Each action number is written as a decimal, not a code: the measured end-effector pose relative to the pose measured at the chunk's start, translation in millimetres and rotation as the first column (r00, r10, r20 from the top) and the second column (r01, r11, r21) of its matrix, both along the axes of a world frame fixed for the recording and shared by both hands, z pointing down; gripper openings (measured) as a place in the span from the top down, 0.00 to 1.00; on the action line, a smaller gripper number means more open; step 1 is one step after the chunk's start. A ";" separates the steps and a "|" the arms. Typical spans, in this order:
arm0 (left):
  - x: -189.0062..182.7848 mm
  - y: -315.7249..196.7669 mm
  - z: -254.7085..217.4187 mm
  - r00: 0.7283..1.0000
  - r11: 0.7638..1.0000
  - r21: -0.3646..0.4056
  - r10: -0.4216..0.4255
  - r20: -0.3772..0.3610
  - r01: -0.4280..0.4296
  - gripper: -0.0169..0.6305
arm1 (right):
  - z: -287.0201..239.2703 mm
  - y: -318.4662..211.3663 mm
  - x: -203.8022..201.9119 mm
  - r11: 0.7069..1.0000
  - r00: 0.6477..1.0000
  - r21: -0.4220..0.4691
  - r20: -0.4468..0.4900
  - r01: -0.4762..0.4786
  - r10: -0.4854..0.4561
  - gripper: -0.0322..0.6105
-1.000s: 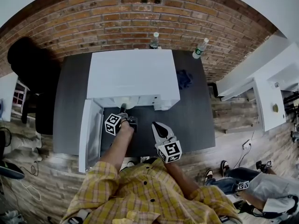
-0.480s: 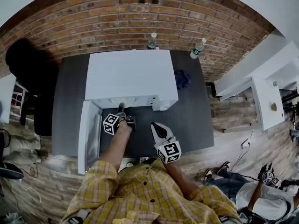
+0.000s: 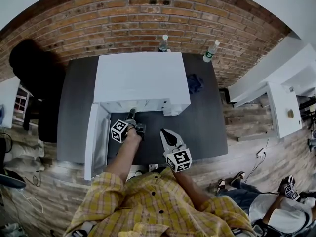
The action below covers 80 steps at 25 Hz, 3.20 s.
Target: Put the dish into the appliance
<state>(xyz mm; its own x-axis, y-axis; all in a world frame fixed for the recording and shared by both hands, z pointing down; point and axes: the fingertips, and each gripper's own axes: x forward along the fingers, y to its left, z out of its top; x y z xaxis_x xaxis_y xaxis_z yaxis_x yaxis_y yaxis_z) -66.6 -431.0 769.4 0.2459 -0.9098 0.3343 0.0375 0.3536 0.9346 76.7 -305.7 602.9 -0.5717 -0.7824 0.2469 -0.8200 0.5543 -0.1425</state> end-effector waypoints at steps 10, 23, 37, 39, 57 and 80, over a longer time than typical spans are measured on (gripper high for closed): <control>-3.3 36.0 -30.4 0.991 0.989 0.081 0.115 0.061 -0.120 0.81 | -8.7 17.5 -7.3 1.000 1.000 0.017 0.006 -0.011 0.010 0.95; 16.3 85.4 -94.0 0.978 0.961 0.185 0.200 0.056 -0.207 0.97 | -18.9 44.7 -20.9 1.000 1.000 0.027 0.024 -0.014 0.013 0.95; 14.2 144.7 -121.6 0.937 0.904 0.269 0.281 0.207 -0.331 0.97 | -21.3 66.1 -27.4 0.999 0.997 0.011 0.063 -0.033 0.032 0.95; 15.7 149.6 -128.3 0.932 0.896 0.282 0.287 0.221 -0.343 0.97 | -20.5 66.8 -27.5 0.999 0.997 0.003 0.074 -0.033 0.032 0.95; 34.6 188.2 -168.7 0.692 0.732 0.309 0.296 0.658 -0.607 0.98 | -23.5 79.8 -27.6 1.000 0.994 0.005 0.105 -0.026 0.026 0.95; 40.1 217.4 -198.8 0.306 0.613 0.199 0.073 0.949 -0.765 0.98 | -33.4 94.0 -30.7 0.999 0.995 0.036 0.101 -0.023 0.019 0.95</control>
<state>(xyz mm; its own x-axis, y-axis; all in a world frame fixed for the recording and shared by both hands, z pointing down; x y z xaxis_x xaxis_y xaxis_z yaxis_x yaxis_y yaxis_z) -26.6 -213.6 570.5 0.5813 -0.8026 0.1338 -0.7891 -0.5159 0.3334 46.0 -211.7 569.5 -0.5753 -0.8022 0.1598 -0.8143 0.5432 -0.2047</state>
